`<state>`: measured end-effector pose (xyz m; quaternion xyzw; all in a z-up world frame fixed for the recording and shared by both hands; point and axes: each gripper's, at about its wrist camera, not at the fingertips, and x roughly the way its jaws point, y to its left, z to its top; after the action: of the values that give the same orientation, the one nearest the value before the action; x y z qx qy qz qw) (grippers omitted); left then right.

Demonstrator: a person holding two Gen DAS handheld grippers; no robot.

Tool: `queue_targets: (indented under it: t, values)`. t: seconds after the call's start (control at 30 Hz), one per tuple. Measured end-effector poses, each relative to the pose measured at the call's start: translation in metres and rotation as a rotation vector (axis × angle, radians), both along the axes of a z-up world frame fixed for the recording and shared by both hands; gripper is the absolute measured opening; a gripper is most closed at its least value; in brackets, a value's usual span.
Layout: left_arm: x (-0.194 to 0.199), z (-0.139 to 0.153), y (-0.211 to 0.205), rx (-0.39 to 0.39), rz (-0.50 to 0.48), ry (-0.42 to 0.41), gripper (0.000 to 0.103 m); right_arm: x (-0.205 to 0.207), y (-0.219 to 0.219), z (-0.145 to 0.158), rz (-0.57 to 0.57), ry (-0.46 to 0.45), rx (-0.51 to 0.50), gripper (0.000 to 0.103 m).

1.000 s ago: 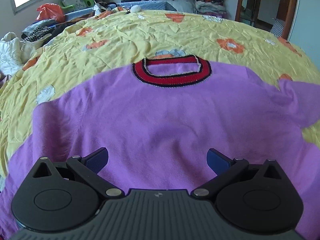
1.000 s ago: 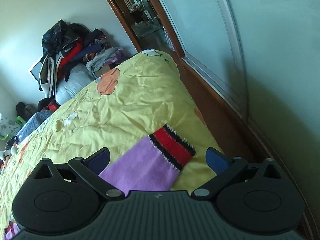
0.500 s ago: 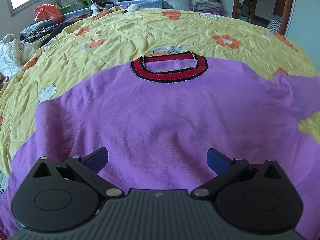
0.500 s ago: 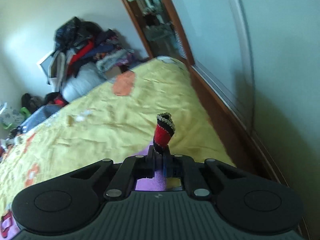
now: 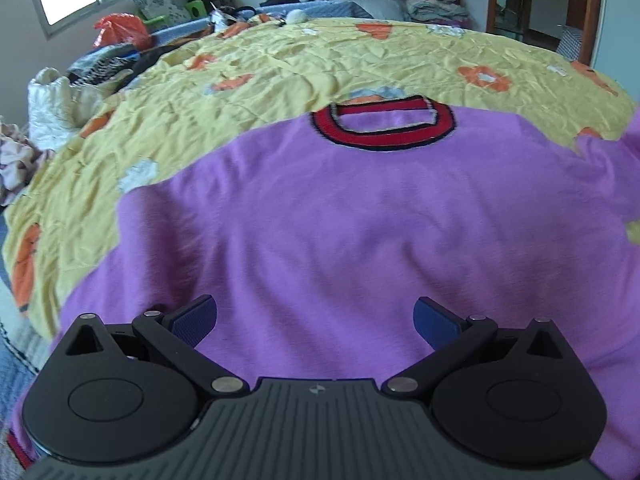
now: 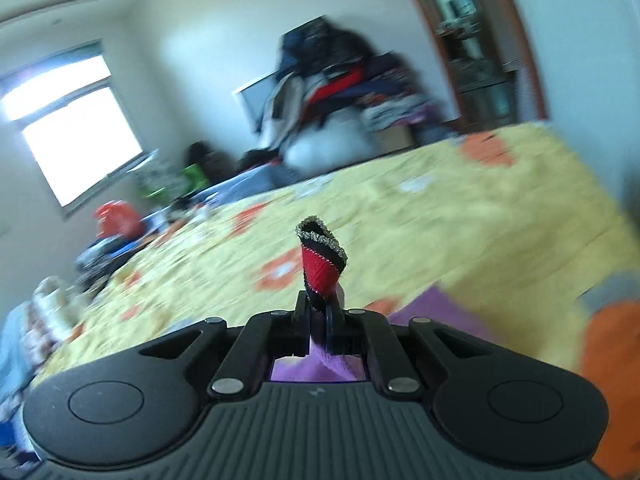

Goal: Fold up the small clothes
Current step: 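Grasp the red-black sleeve cuff with the right gripper and lift it, then carry the sleeve across the sweater body and release it with the right gripper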

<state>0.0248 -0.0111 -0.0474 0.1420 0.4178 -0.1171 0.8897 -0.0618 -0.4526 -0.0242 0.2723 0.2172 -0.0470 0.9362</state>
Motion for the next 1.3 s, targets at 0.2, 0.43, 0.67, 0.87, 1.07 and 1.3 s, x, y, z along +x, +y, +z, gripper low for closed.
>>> queue_targets:
  t: [0.2, 0.43, 0.67, 0.87, 1.07, 1.3]
  values:
    - [0.004, 0.003, 0.028, -0.028, 0.045, -0.005, 0.103, 0.023, 0.087, 0.005, 0.129, -0.058, 0.09, 0.006]
    - [0.014, 0.0, 0.076, -0.079, 0.148, 0.014, 0.103, 0.047, 0.187, 0.009, 0.272, -0.077, 0.107, 0.006]
    - [0.017, -0.005, 0.109, -0.069, 0.211, 0.026, 0.103, 0.083, 0.246, -0.03, 0.349, 0.008, 0.135, 0.006]
    - [0.021, -0.006, 0.122, -0.07, 0.248, 0.036, 0.103, 0.109, 0.279, -0.052, 0.396, 0.047, 0.171, 0.006]
    - [0.023, -0.003, 0.135, -0.095, 0.292, 0.041, 0.103, 0.13, 0.325, -0.07, 0.479, 0.103, 0.134, 0.006]
    - [0.029, -0.002, 0.145, -0.109, 0.318, 0.048, 0.103, 0.145, 0.371, -0.093, 0.59, 0.2, 0.061, 0.057]
